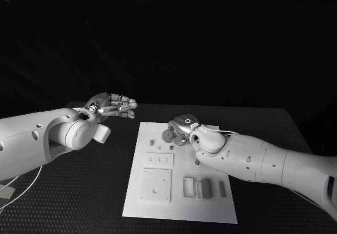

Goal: Assemble the parts on the task board

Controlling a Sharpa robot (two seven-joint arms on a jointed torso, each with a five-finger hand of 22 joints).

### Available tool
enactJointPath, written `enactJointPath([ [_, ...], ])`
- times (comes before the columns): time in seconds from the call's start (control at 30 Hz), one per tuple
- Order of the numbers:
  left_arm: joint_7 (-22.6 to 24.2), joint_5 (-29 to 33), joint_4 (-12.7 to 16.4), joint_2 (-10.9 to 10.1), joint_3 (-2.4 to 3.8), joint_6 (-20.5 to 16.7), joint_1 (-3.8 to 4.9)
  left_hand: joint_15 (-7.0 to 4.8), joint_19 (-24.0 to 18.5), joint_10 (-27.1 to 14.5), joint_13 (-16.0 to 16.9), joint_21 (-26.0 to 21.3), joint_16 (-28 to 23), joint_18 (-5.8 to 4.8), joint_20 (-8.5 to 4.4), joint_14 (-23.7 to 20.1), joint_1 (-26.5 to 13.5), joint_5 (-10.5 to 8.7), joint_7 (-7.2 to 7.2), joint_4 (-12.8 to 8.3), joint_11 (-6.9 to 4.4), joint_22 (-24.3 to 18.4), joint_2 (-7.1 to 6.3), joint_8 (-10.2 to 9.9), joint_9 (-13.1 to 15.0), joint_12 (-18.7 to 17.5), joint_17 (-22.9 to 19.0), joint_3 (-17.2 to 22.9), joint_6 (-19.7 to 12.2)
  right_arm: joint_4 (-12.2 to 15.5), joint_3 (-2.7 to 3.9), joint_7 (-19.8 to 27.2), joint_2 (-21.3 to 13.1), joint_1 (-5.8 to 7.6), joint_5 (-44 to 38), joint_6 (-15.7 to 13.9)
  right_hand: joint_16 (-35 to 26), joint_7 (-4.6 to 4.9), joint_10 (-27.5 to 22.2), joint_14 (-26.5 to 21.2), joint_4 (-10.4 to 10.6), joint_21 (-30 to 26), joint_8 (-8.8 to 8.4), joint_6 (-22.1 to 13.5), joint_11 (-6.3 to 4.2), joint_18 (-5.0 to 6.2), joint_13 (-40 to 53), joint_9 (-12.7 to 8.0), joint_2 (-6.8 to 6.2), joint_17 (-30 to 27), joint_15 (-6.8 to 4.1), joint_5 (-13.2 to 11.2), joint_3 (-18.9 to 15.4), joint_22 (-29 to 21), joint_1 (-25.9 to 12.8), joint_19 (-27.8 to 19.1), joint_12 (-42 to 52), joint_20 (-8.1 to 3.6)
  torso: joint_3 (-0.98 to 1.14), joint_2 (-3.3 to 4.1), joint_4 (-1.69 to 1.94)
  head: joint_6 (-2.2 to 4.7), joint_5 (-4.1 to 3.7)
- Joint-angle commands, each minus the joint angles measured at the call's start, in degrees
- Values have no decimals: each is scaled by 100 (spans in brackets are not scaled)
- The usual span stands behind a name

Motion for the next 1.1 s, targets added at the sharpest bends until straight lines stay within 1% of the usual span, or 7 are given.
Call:
enactJointPath([
  [0.03, 40, -41, 13, 9, 5, 65, 8, 20, 53, -34, -9, -39, -28, 60, -2, 34, -42, 0, 3, 12, -19, 8, -12, -24, -8, -25, 10, -25, 5, -1, -2, 52, -5, -3, 175, 175, -32, 0, -2, 4, 28, -39, -39, -57, 34, 572, -8, -8, -64, -10, 43, 17, 22, 73, -2, 44, -23, -16, 1, 1, 0, -7, 3],
  [0.13, 47, -37, -21, 34, 5, 62, 7, 20, 53, -34, -9, -40, -30, 61, -2, 34, -47, 0, 4, 12, -19, 8, -9, -25, -8, -25, 12, -25, 5, -2, -2, 71, -5, -3, 298, 291, -32, 1, -3, 4, 36, -40, -37, -57, 35, 572, -9, -9, -64, -10, 44, 17, 24, 73, -7, 44, -23, -17, 3, 2, 0, -6, 2],
  [0.33, 43, -30, -105, 114, 1, 88, 3, 19, 54, -38, -10, -43, -35, 61, -2, 34, -61, 0, 5, 12, -18, 8, 7, -27, -9, -26, 16, -22, 1, 3, -2, 83, -24, -3, 464, 420, -29, 18, -17, 11, 94, -49, 31, 56, 53, 572, -13, 5, -59, 7, 60, 17, 39, 74, -46, 48, -11, -23, -8, 9, -13, -11, -24],
  [0.47, 49, -29, -109, 116, 1, 82, 3, 20, 53, -41, -11, -46, -39, 61, -2, 34, -71, 0, 9, 11, -17, 9, 13, -29, -10, -27, 19, -21, -3, -3, -2, 120, -31, -3, 687, 538, -27, 16, -21, 11, 118, -50, 54, 94, 52, 572, -14, 5, 1, 8, 60, 17, 50, 76, -56, 50, -3, -25, -1, 7, -10, -12, -26],
  [0.83, 46, -29, -109, 103, 1, 78, 3, 19, 53, -49, -13, -48, -43, 62, -3, 34, -79, 0, 13, 9, -15, 9, 17, -33, -11, -30, 22, -20, -9, 105, -1, 115, -148, -1, 783, 466, -25, 25, -29, 7, 136, -50, 87, 151, 59, 572, -16, 0, 64, 10, 66, 16, 34, 85, -100, 45, 15, -27, -2, -4, 4, -32, -25],
  [1.0, 48, -29, -114, 94, 1, 74, 3, 19, 53, -53, -14, -50, -45, 62, -4, 34, -80, 0, 14, 8, -14, 9, 15, -35, -12, -31, 24, -19, -12, 236, 3, 98, -251, 0, 784, 348, -24, 29, -31, 8, 143, -50, 87, 151, 64, 572, -17, -4, 59, 14, 69, 17, 30, 86, -113, 45, 17, -27, 6, -3, -7, -21, -17],
  [1.1, 50, -29, -118, 99, 1, 82, 2, 19, 53, -54, -14, -50, -46, 63, -4, 34, -80, 0, 15, 7, -14, 9, 16, -35, -12, -32, 25, -19, -13, 364, 32, 91, -373, 2, 778, 298, -24, 30, -31, 8, 139, -50, 88, 152, 65, 572, -18, -6, 62, 12, 70, 17, 33, 86, -107, 45, 19, -29, 6, -2, -11, -10, -19],
])
